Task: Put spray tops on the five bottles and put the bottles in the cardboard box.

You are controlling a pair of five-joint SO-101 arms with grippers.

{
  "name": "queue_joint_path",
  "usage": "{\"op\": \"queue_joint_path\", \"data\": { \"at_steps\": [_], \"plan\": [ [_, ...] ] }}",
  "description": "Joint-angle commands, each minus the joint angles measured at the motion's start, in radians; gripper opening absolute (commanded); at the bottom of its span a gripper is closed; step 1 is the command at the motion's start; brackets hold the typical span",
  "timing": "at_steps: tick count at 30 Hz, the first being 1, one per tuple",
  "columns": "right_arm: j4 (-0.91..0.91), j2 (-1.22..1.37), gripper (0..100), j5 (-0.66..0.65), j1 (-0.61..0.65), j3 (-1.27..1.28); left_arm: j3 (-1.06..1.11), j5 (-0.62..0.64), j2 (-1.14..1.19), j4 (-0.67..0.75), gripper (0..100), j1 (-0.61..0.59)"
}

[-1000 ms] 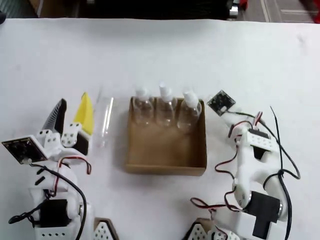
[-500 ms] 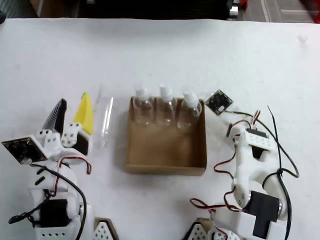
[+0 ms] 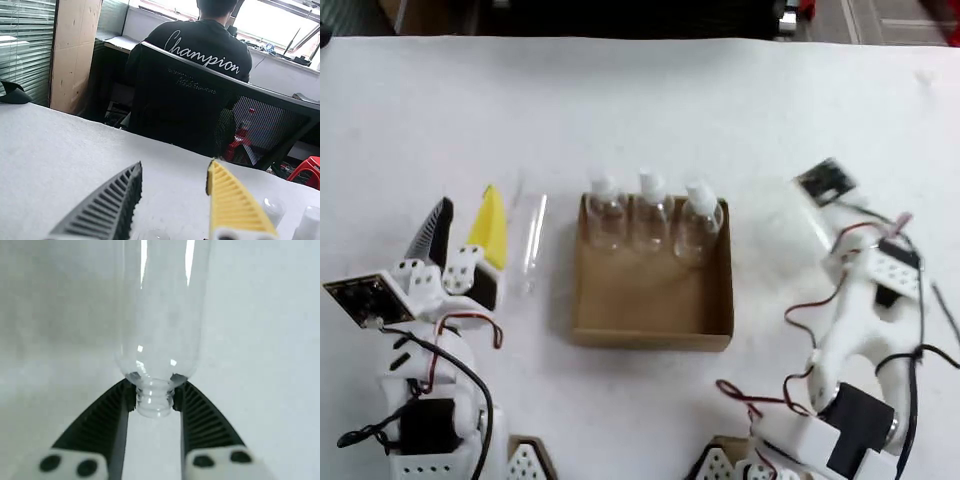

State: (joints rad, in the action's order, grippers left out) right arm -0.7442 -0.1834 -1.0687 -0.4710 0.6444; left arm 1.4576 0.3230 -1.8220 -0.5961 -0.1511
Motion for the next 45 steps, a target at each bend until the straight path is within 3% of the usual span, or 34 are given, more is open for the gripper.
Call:
{"op": "queue_joint_path", "data": {
  "at_steps": [1, 9, 12, 17, 23, 32, 38, 45],
  "plan": [
    [-0.174, -0.018, 1.8, -0.008, -0.061, -0.187, -0.075, 0.002, -0.008, -0.008, 21, 0.059],
    [-0.611, -0.268, 1.8, 0.002, -0.079, -0.491, -0.258, 0.002, -0.008, -0.247, 21, 0.232],
    [-0.748, -0.432, 1.8, 0.002, 0.010, -0.569, -0.342, 0.002, -0.008, -0.350, 21, 0.323],
    [-0.981, -0.657, 1.8, 0.018, 0.263, -0.683, -0.486, -0.002, -0.008, -0.491, 21, 0.398],
    [-0.983, -0.826, 1.7, 0.183, 0.466, -0.686, -0.608, 0.002, -0.008, -0.601, 21, 0.403],
    [-0.952, -0.840, 1.7, 0.396, 0.918, -0.482, -0.698, -0.003, -0.008, -0.512, 21, 0.409],
    [-0.716, -0.802, 1.7, 0.542, 0.966, -0.373, -0.697, -0.005, -0.008, -0.543, 21, 0.598],
    [-0.627, -0.719, 1.7, 0.543, 1.053, -0.262, -0.687, -0.075, -0.008, -0.466, 21, 0.631]
  ]
}}
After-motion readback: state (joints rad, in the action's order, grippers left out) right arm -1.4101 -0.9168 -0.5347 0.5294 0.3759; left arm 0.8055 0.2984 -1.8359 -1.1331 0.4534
